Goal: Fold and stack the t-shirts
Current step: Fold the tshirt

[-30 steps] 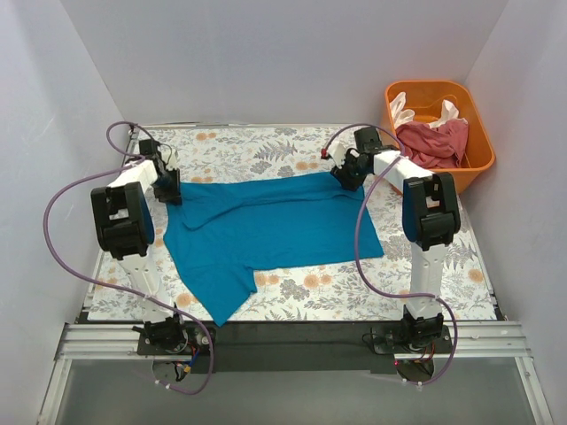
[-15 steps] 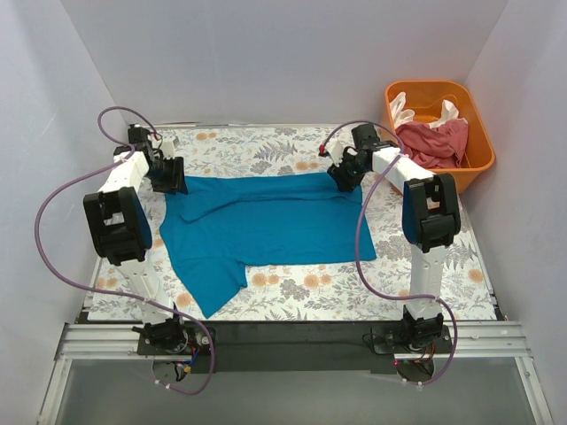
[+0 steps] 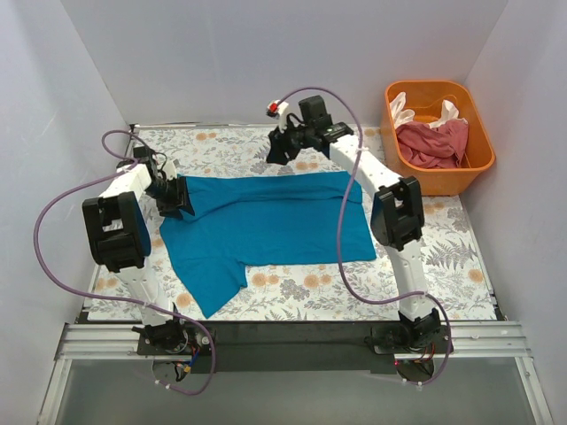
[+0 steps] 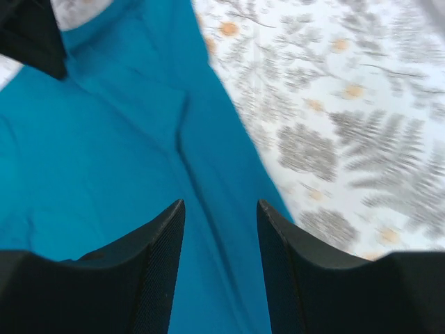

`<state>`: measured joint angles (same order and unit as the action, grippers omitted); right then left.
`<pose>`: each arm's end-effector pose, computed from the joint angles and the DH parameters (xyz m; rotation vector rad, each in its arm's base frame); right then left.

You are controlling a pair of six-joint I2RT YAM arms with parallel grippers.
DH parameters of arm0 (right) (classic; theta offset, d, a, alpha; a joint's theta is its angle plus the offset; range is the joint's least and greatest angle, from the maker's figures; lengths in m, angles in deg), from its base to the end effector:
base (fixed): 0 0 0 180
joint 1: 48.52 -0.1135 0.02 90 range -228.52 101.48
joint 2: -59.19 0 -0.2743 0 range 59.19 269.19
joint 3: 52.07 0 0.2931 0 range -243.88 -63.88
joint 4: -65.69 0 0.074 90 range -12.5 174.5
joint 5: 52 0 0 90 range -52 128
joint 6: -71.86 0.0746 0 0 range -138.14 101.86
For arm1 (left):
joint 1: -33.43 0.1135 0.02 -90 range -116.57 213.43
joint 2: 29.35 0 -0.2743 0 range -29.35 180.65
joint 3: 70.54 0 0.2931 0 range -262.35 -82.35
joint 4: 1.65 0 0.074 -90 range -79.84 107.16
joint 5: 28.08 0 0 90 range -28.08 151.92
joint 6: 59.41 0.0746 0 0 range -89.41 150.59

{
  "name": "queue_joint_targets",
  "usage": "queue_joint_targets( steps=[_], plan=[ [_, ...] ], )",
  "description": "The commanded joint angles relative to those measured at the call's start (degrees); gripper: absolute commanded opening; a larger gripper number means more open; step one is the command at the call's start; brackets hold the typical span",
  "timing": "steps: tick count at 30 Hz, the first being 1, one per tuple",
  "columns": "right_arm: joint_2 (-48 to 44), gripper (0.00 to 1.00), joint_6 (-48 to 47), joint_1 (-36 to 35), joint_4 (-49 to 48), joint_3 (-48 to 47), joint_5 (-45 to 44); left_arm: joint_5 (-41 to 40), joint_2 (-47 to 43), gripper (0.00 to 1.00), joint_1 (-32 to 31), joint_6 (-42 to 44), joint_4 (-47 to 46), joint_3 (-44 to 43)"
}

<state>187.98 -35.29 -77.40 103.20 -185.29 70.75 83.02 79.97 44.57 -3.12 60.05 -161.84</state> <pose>0.5047 0.3245 0.2753 -1.1316 1.8064 0.7319 0.4125 0.0539 0.1404 -1.0909 2.7742 -0.5968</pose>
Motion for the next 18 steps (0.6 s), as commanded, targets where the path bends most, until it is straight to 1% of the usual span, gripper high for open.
queue_joint_targets(
  steps=[1, 2, 4, 5, 9, 10, 13, 18],
  plan=[
    [5.1, 0.53, 19.2, -3.4, -9.8, -2.1, 4.9, 1.7, -4.9, 0.44, 0.3, -5.1, -0.8, 1.0],
    [6.5, 0.53, 20.9, -4.3, -13.2, -2.1, 4.3, 1.7, -4.9, 0.44, 0.4, -5.8, -0.9, 1.2],
    [8.2, 0.51, 22.9, -6.8, -16.5, -1.8, 4.2, 2.0, -5.4, 0.44, 0.4, -6.9, -1.4, 1.7],
    [8.8, 0.49, 24.7, -7.6, -21.1, -0.8, 4.1, 1.5, -5.7, 0.44, 0.4, -7.1, -1.5, 2.0],
    [11.7, 0.49, 28.6, -9.8, -29.3, -0.2, 1.3, 0.0, -5.9, 0.44, 0.8, -7.2, -1.8, 1.9],
    [13.0, 0.50, 28.7, -10.5, -29.9, -0.6, -0.9, -0.4, -5.4, 0.44, 1.1, -7.2, -1.7, 1.7],
    [14.2, 0.53, 29.3, -11.3, -33.3, -0.1, -3.2, -1.8, -5.0, 0.43, 1.1, -7.2, -2.1, 1.5],
    [16.3, 0.54, 29.9, -12.1, -35.6, -0.7, -5.0, -2.3, -4.7, 0.43, 1.1, -7.6, -3.6, 2.7]
  ],
)
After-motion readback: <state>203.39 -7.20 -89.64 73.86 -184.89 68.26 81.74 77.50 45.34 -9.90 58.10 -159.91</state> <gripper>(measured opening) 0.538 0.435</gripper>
